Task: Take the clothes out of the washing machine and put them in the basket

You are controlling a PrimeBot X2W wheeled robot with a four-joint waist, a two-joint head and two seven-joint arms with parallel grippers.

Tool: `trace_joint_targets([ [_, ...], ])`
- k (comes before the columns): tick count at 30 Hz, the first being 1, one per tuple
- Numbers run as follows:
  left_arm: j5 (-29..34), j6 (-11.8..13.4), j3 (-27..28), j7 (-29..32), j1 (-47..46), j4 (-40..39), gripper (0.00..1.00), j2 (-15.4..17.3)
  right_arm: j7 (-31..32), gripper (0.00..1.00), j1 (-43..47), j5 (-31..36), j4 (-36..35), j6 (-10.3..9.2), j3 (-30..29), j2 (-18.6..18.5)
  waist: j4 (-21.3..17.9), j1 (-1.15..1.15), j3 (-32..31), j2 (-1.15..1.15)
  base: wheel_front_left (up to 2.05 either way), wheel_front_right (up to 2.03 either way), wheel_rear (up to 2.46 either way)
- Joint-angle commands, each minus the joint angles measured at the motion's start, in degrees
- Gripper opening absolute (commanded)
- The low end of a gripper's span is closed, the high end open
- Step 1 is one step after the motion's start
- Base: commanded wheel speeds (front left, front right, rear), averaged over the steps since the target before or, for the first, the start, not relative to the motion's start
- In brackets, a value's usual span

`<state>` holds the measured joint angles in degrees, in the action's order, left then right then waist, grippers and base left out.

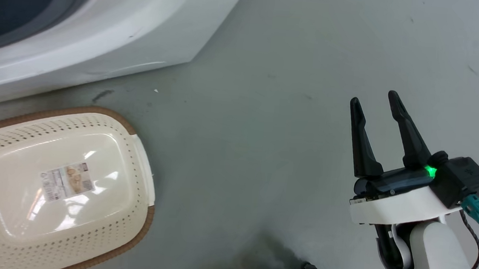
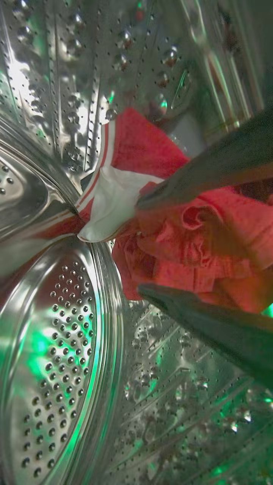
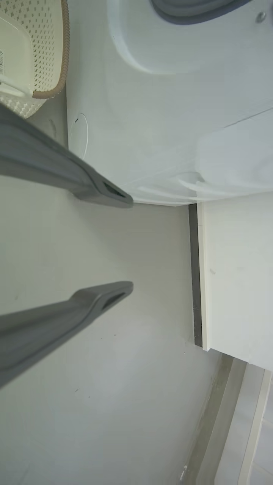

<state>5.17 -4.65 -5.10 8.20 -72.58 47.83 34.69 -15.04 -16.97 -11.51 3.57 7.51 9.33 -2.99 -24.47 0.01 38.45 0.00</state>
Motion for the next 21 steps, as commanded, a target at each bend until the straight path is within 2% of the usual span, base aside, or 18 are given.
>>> trace_joint_targets([
  [1, 1.21, -0.76, -1.3, 2.13, -2.32, -0.34, 1.0, 1.73, -0.2, 1.0, -1.18, -0.52, -0.36, -0.05, 0.28, 0.2, -2.09, -0.01, 2.17, 0.0, 0.0, 0.0, 0.0],
  [5, 2.71, -1.95, -3.75, 10.31, -7.01, -0.66, 1.0, 4.27, -0.2, 1.0, -1.54, -1.58, -0.82, -0.05, 0.76, 0.19, -3.29, -0.01, 4.23, 0.0, 0.0, 0.0, 0.0],
  [6, 2.38, -2.42, -4.77, 17.61, -9.18, -0.42, 1.0, 5.84, -0.2, 1.0, -1.69, -2.24, -0.94, -0.05, 1.32, 0.19, -4.02, -0.01, 5.28, 0.0, 0.0, 0.0, 0.0],
  [10, 1.72, -2.67, -4.97, 26.17, -10.22, -1.32, 1.0, 7.27, -0.2, 1.0, -2.09, -2.85, -0.92, -0.05, 1.8, 0.19, -4.79, -0.01, 6.29, 0.0, 0.0, 0.0, 0.0],
  [11, 0.8, -2.33, -4.46, 30.41, -8.24, -4.2, 1.0, 8.61, -0.2, 1.0, -2.07, -3.39, -0.99, -0.05, 1.9, 0.19, -5.23, -0.01, 7.19, 0.0, 0.0, 0.0, 0.0],
  [13, 0.27, -1.63, -3.96, 31.84, -6.98, -5.95, 1.0, 9.01, -0.2, 1.0, -2.16, -3.62, -1.03, -0.05, 1.95, 0.19, -5.34, -0.01, 7.55, 0.0, 0.0, 0.0, 0.0],
  [14, 0.02, -1.11, -3.53, 32.6, -6.49, -6.7, 0.73, 9.12, -0.2, 1.0, -2.32, -3.71, -1.01, -0.05, 2.02, 0.19, -5.4, -0.01, 7.69, 0.0, 0.0, 0.0, 0.0],
  [15, -0.18, -0.57, -3.29, 32.75, -5.9, -7.88, 0.32, 9.16, -0.21, 1.0, -2.49, -3.88, -1.0, -0.05, 2.02, 0.18, -5.42, -0.01, 7.8, 0.0, 0.0, 0.0, 0.0],
  [16, -0.32, 0.0, -2.98, 32.67, -5.2, -9.07, 0.0, 9.29, -0.21, 1.0, -2.61, -4.02, -0.94, -0.05, 2.09, 0.18, -5.45, -0.01, 7.86, 0.0, 0.0, 0.0, 0.0],
  [21, -0.95, 2.13, -2.26, 30.78, -1.83, -13.96, 0.0, 10.43, -0.21, 1.0, -3.06, -4.16, -0.65, -0.05, 2.08, 0.18, -5.51, -0.01, 7.57, 0.0, 0.0, 0.0, 0.0],
])
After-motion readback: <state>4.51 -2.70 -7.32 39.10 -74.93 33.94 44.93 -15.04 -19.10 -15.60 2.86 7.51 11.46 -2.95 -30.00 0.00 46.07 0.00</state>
